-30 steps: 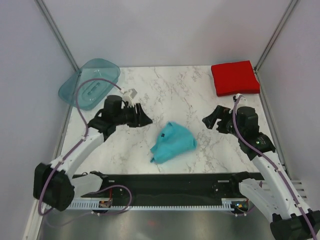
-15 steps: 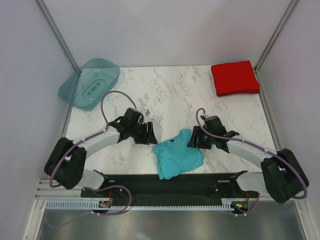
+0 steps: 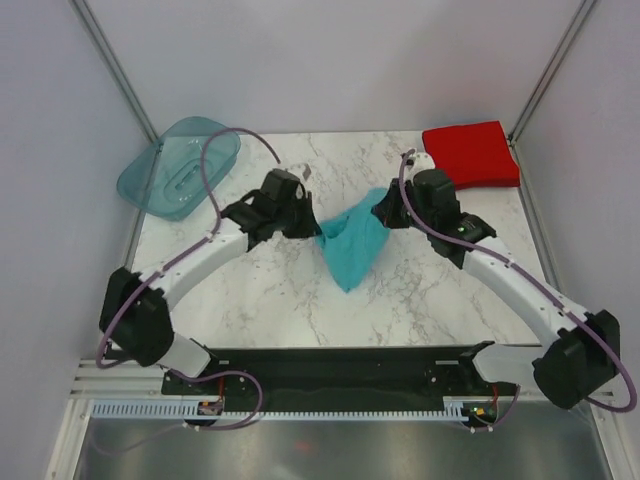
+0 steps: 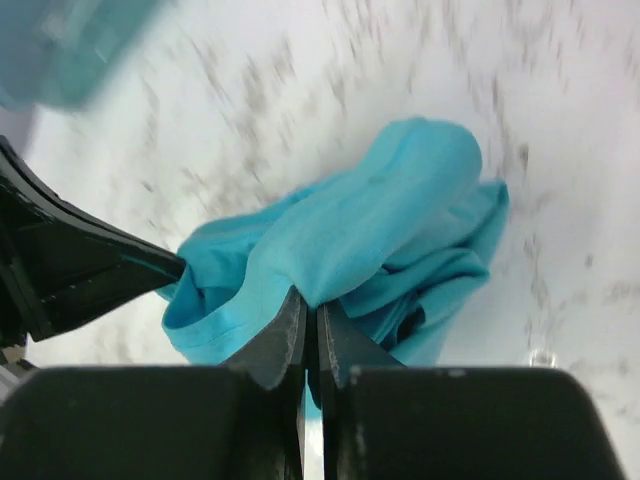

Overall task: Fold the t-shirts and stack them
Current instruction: Flatten the tshirt out

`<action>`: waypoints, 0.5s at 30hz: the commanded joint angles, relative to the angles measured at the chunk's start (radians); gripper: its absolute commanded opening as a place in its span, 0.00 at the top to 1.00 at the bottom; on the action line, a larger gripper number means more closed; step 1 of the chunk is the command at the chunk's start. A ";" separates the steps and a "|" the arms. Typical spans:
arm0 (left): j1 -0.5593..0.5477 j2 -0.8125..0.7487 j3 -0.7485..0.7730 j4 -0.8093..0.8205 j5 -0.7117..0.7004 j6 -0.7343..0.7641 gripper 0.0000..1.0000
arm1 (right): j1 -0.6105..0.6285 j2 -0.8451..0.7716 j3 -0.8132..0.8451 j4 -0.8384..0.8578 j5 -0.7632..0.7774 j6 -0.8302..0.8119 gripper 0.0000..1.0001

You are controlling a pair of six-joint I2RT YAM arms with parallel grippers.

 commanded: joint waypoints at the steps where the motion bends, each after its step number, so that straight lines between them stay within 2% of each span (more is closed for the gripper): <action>1: 0.023 -0.192 0.262 -0.095 -0.222 0.055 0.98 | 0.001 -0.109 0.167 0.024 0.091 -0.069 0.91; 3: 0.023 -0.259 0.298 -0.139 -0.237 0.060 0.98 | 0.002 -0.162 0.169 0.022 0.097 -0.073 0.91; 5: 0.022 -0.315 0.252 -0.141 -0.209 0.034 0.98 | 0.002 -0.227 0.112 0.024 0.094 -0.061 0.89; 9: 0.022 -0.431 -0.014 -0.138 -0.162 -0.035 0.98 | 0.002 -0.299 -0.093 0.019 0.133 -0.021 0.88; 13: 0.022 -0.424 -0.182 -0.130 -0.185 -0.041 0.98 | 0.001 -0.308 -0.293 -0.014 0.271 0.068 0.88; 15: 0.022 -0.415 -0.228 -0.130 -0.212 -0.046 0.98 | -0.001 -0.298 -0.325 -0.023 0.301 0.092 0.85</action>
